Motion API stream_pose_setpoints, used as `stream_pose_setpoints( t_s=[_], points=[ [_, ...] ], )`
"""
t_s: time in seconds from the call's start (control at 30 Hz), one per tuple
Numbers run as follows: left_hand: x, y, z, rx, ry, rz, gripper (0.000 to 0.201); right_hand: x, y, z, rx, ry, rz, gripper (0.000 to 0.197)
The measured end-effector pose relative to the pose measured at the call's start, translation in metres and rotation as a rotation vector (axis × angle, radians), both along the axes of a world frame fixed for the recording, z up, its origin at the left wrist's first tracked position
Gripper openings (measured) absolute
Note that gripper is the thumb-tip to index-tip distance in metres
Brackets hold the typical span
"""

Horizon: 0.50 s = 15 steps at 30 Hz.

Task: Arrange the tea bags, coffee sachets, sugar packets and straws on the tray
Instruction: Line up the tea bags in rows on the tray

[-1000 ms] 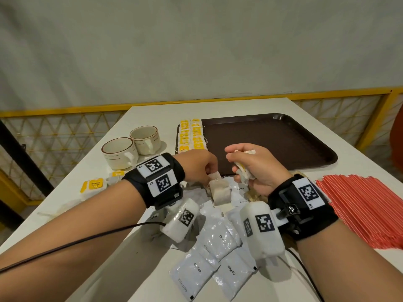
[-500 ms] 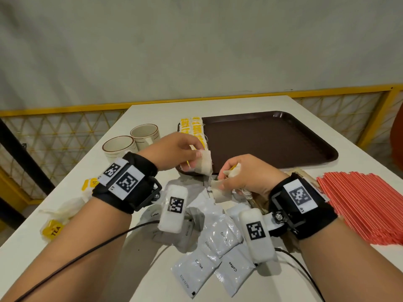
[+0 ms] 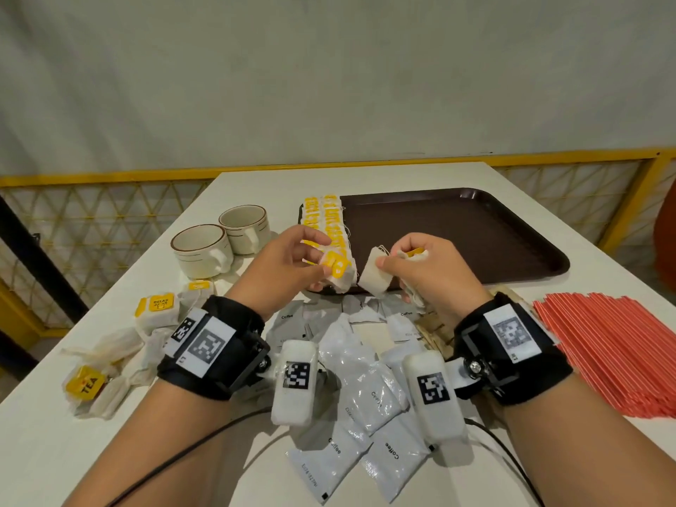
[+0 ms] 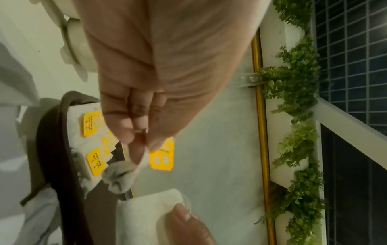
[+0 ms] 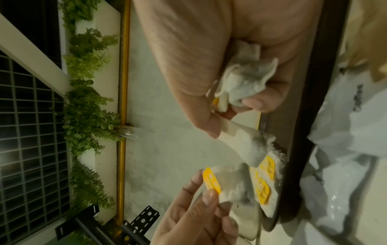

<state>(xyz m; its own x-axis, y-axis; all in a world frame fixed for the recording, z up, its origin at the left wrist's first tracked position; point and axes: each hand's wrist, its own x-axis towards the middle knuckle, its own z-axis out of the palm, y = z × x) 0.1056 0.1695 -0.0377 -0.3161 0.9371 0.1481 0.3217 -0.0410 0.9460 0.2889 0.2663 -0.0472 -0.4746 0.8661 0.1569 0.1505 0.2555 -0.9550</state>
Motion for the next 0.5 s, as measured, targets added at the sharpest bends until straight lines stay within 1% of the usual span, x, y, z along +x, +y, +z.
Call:
stream_pose_setpoints(
  t_s=[0.07, 0.13, 0.27, 0.33, 0.47, 0.5],
  points=[
    [0.001, 0.000, -0.002, 0.047, -0.022, 0.048, 0.024, -0.001, -0.003, 0.001, -0.030, 0.017, 0.016, 0.025],
    [0.003, 0.001, -0.003, 0.087, -0.025, 0.081, 0.018, -0.002, -0.008, 0.003, -0.087, 0.077, 0.052, 0.024],
    [0.010, 0.003, -0.005, 0.110, -0.020, 0.073, 0.011, -0.004, -0.015, 0.005, -0.162, 0.173, 0.165, 0.028],
    [0.012, 0.003, -0.005, 0.130, -0.032, 0.077, 0.011, -0.003, -0.016, 0.006, -0.170, 0.208, 0.212, 0.024],
    [0.012, 0.002, -0.006, 0.174, -0.083, 0.116, 0.016, -0.002, -0.017, 0.008, -0.163, 0.172, 0.274, 0.001],
    [0.012, 0.002, -0.005, 0.183, -0.090, 0.127, 0.017, -0.003, -0.017, 0.007, -0.153, 0.172, 0.273, 0.008]
  ],
)
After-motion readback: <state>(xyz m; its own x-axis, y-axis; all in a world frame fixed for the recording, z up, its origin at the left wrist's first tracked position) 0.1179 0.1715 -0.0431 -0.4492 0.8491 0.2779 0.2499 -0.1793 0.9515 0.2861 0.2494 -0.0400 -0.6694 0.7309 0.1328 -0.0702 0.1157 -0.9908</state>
